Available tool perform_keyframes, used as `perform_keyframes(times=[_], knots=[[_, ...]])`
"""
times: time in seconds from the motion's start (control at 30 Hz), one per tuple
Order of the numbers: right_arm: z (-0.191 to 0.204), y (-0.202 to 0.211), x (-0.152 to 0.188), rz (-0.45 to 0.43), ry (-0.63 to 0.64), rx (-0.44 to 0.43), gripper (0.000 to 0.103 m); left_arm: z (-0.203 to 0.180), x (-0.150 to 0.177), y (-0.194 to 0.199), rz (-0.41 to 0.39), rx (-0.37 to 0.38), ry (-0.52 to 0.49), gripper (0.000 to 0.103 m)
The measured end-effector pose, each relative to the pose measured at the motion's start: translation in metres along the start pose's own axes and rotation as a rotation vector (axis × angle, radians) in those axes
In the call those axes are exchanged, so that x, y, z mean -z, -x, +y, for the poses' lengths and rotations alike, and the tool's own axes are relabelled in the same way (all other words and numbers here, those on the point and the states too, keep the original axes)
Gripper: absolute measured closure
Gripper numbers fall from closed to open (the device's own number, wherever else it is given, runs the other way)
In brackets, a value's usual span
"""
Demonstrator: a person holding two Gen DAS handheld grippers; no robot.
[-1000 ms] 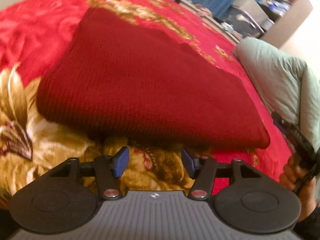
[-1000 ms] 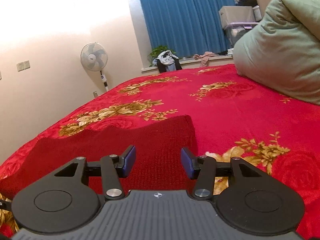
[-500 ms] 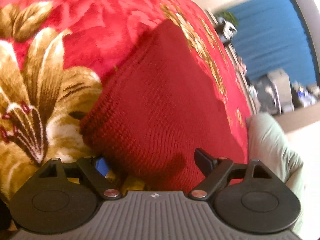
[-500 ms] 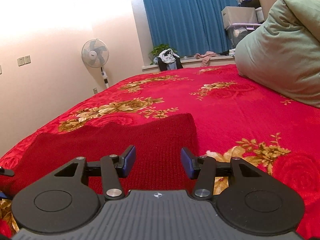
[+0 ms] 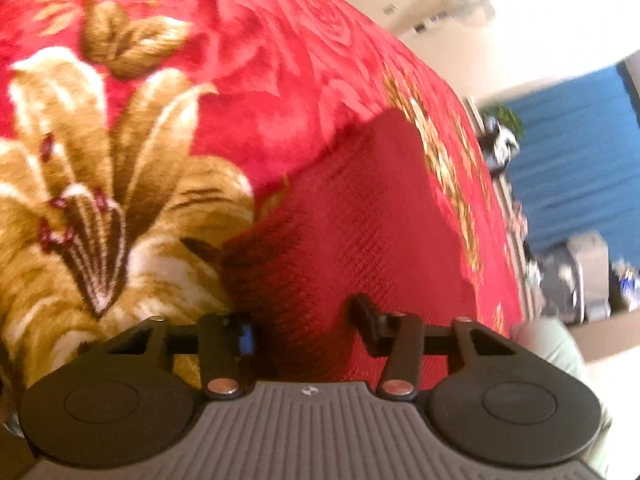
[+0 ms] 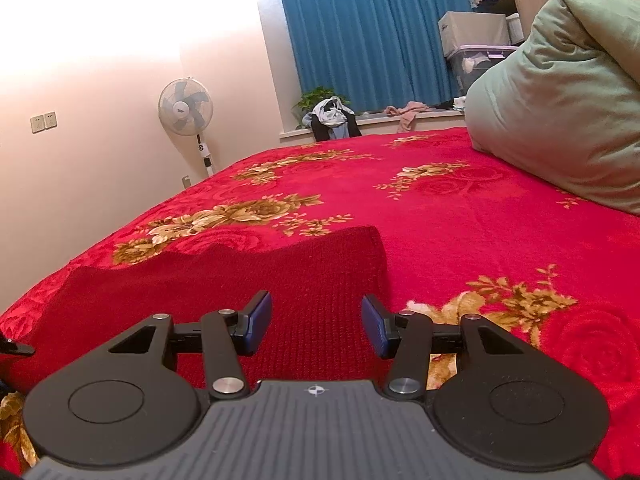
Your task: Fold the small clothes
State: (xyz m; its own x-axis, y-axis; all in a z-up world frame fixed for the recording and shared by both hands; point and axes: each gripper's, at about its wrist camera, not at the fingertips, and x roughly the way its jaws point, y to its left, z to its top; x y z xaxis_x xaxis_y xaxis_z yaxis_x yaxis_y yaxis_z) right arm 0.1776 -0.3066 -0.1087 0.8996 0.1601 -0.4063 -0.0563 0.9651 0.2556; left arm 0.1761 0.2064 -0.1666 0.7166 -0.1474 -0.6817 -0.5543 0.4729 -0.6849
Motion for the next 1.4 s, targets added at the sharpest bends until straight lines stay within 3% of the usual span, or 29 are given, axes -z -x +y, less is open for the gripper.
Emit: perform_keyframes(times=[0.07,0.2,0.27,0.3,0.4,0.5,0.87,1.07,1.27,1.4], knots=[[0.0,0.0,0.0,-0.001,-0.001,0.0,0.051,0.002,0.001,0.001,-0.002,-0.004,0.022,0.05],[-0.002,-0.001,-0.001,0.003,-0.005,0.002,0.051,0.0,-0.002,-0.009,0.019,0.017,0.055,0.034],[-0.002,-0.001,-0.001,0.002,-0.004,0.002,0.051,-0.003,-0.004,-0.012,0.025,0.009,0.046,0.034],[-0.002,-0.001,0.0,0.002,-0.003,0.002,0.051,-0.006,-0.004,-0.012,0.02,-0.001,0.042,0.037],[-0.002,-0.001,0.0,0.002,-0.002,0.003,0.051,-0.017,0.0,-0.003,-0.04,-0.047,-0.02,0.072],[-0.002,-0.001,-0.001,0.004,-0.005,0.007,0.051,-0.028,0.005,0.007,-0.075,-0.054,-0.084,0.084],[-0.005,-0.002,-0.001,0.009,-0.013,0.015,0.051,-0.085,0.025,0.069,-0.171,-0.06,-0.326,0.088],[-0.01,-0.001,-0.002,0.006,-0.03,0.022,0.051,-0.099,0.022,0.108,-0.186,-0.031,-0.368,0.088],[-0.014,0.001,-0.007,-0.003,-0.055,0.037,0.051,-0.096,-0.011,0.144,-0.224,-0.106,-0.361,0.088],[-0.02,0.002,-0.011,-0.002,-0.078,0.062,0.051,-0.118,-0.016,0.149,-0.252,-0.183,-0.531,0.088]])
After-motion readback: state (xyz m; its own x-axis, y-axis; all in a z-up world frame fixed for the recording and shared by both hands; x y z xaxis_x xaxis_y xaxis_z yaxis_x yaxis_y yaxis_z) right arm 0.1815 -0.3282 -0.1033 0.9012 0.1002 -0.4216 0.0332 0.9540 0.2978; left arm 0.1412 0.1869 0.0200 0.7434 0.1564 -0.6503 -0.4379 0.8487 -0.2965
